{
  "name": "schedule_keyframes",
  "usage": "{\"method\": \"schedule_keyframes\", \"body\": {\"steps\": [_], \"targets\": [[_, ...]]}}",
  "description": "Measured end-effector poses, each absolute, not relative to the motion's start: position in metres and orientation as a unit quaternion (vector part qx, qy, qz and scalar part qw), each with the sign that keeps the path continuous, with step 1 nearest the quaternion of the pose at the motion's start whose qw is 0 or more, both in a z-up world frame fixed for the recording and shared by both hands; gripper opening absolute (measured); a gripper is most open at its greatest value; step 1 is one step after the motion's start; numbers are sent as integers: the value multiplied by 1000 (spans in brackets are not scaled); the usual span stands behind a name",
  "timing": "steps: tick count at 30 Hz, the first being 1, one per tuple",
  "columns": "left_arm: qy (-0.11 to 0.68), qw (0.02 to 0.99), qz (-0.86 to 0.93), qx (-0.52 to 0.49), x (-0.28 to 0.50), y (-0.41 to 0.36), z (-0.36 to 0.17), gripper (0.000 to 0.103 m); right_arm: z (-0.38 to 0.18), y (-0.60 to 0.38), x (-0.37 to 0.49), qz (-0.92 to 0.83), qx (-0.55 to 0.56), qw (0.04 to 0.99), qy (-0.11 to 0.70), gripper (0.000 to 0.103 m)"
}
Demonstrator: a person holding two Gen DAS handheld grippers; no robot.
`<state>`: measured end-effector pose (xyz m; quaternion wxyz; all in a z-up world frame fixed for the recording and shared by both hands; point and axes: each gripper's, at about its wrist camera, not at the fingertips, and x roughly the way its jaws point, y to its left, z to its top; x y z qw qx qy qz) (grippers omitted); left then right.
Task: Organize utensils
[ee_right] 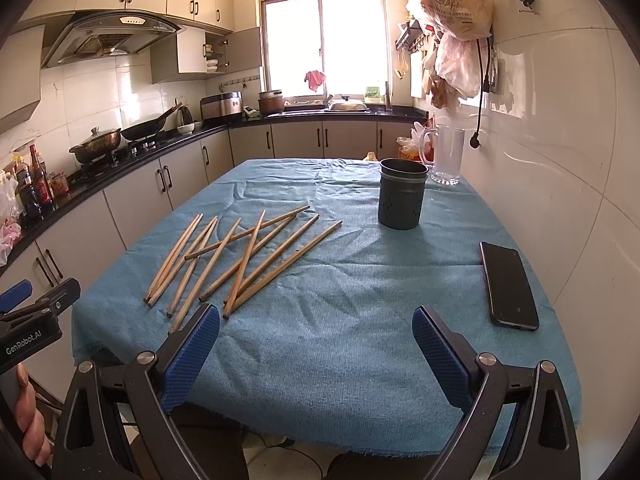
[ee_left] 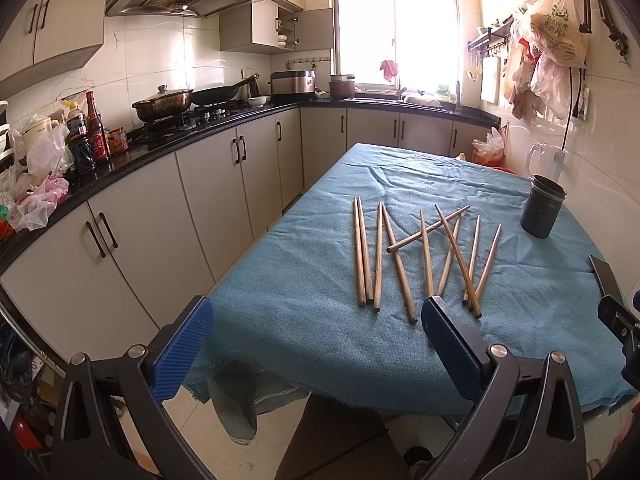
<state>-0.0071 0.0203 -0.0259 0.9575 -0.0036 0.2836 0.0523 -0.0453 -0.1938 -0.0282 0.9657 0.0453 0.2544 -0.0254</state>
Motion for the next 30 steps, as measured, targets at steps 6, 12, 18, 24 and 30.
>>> {"method": "schedule_keyframes", "body": {"steps": [6, 12, 18, 24, 30], "targets": [[283, 958, 51, -3, -5, 21, -19, 103, -30, -195, -44, -26, 49, 965, 257, 99], [284, 958, 51, -3, -5, 21, -19, 103, -31, -195, -44, -25, 50, 964, 260, 99], [286, 957, 52, -4, -5, 22, -22, 103, -32, -195, -42, -23, 52, 963, 265, 98], [286, 957, 52, -4, -6, 22, -22, 103, -33, -195, -41, -22, 52, 962, 268, 98], [289, 956, 49, -11, -4, 27, -27, 103, -33, -196, -38, -17, 54, 960, 273, 96]]}}
